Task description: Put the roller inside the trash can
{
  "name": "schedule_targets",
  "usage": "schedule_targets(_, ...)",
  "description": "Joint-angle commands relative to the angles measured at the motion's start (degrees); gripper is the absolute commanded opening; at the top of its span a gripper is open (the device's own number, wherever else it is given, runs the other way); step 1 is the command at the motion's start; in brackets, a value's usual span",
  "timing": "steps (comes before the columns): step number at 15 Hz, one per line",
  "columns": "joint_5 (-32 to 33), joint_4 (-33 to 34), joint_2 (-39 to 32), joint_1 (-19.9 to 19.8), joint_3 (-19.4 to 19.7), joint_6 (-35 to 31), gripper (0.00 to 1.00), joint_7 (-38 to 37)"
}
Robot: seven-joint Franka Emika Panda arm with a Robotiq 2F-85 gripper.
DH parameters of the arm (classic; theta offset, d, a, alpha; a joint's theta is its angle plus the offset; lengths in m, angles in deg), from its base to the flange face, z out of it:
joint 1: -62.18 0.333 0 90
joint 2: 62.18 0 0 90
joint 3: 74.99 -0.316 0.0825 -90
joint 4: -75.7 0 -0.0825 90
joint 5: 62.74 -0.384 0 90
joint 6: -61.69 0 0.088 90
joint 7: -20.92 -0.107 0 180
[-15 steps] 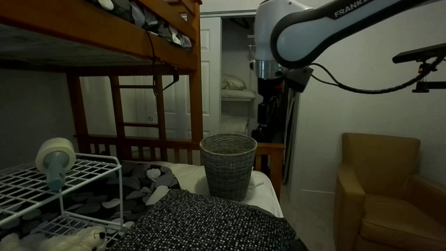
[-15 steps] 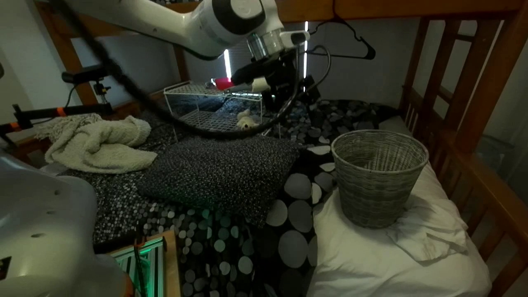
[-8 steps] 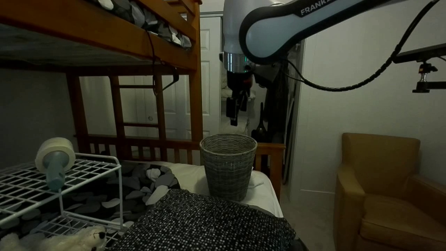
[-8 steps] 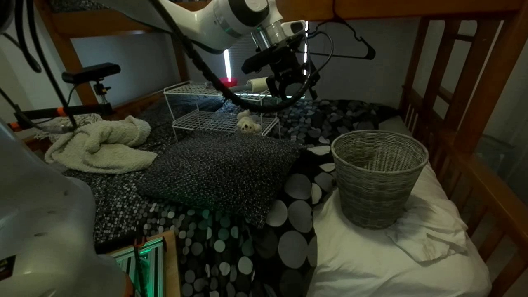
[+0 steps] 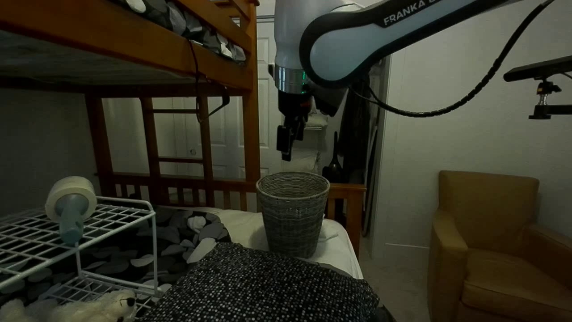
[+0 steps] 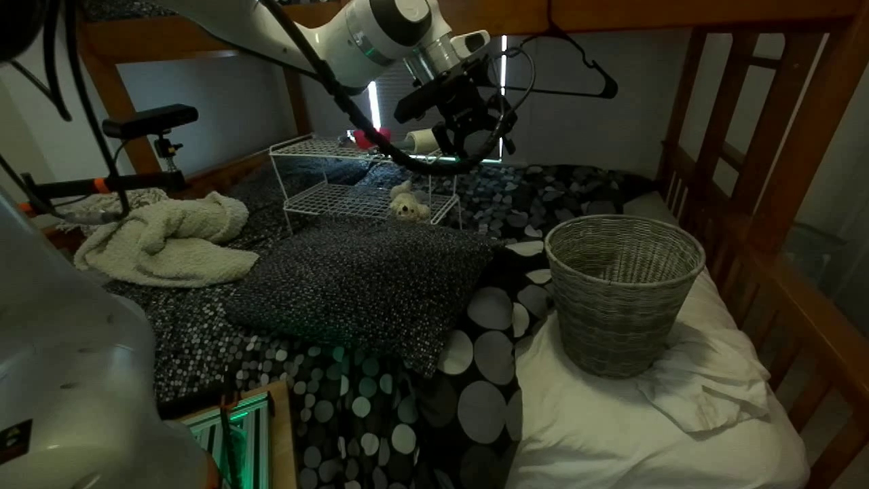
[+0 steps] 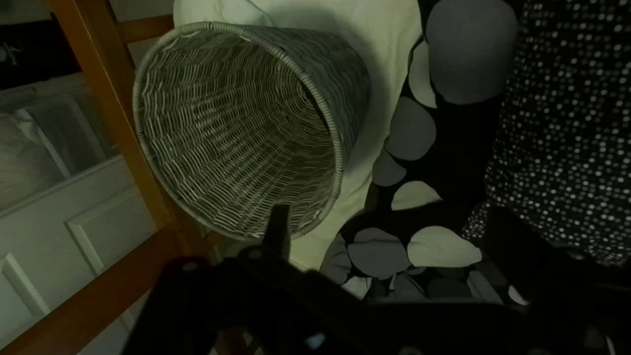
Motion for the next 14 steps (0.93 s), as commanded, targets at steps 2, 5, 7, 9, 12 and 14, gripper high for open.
schedule_targets(2, 7.45, -2.54, 2.31, 3.97, -4.34, 0.76, 1.00, -17.60)
schedule_targets(5, 18.22, -1.91, 1.31, 6.78, -8.88, -2.57, 1.00, -29.86)
schedule_targets(7, 23.76, -0.05, -1.26, 8.32, -11.11, -1.79, 1.00, -36.95)
schedule_targets(9, 29.78, 1.58, -3.34, 10.18, -13.05, 0.30, 1.00, -42.99)
schedule_targets(12, 30.06, 0.80, -2.83, 11.87, -11.99, -1.03, 1.00, -40.97)
schedule_targets(14, 31.29, 1.48, -3.97, 12.39, -12.12, -1.04, 1.00, -41.37)
